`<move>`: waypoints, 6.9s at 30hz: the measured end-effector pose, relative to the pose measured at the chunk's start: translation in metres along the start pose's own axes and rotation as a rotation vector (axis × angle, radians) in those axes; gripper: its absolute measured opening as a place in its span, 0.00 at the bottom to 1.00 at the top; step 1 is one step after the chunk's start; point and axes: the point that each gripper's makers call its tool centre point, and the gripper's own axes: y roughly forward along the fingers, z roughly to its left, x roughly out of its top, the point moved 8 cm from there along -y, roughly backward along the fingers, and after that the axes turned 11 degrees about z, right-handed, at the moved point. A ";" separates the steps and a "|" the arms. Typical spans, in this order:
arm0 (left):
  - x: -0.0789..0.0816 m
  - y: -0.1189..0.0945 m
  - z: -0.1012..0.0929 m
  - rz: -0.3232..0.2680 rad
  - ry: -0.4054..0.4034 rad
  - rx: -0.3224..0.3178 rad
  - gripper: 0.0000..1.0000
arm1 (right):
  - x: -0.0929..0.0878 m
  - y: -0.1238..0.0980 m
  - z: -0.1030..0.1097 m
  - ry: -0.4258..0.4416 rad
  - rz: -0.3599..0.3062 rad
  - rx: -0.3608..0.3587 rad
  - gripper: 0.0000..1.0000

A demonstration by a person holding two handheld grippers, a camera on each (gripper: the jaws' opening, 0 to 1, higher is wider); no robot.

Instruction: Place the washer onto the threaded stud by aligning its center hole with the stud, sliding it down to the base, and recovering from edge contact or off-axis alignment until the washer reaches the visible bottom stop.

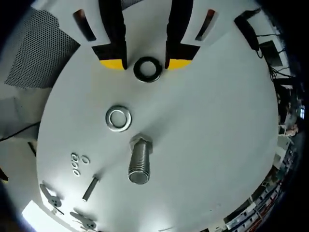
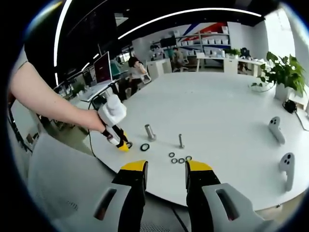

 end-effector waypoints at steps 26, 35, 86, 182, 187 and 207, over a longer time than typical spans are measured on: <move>0.001 0.000 0.002 -0.018 -0.040 0.002 0.26 | 0.001 0.003 0.008 -0.023 -0.007 0.053 0.34; 0.004 0.000 0.001 -0.008 -0.032 0.010 0.24 | 0.000 0.003 0.009 -0.026 0.006 0.051 0.33; 0.006 -0.001 -0.002 0.051 0.061 0.017 0.19 | -0.001 0.006 0.013 -0.064 0.029 0.093 0.33; 0.096 -0.059 -0.023 -0.034 0.428 0.069 0.19 | 0.001 0.006 0.012 -0.053 0.014 0.092 0.33; 0.097 -0.055 -0.024 -0.016 0.435 0.072 0.19 | 0.001 0.005 0.012 -0.054 0.015 0.092 0.33; 0.106 -0.019 -0.026 0.049 0.425 0.060 0.19 | 0.001 0.006 0.012 -0.058 0.019 0.092 0.32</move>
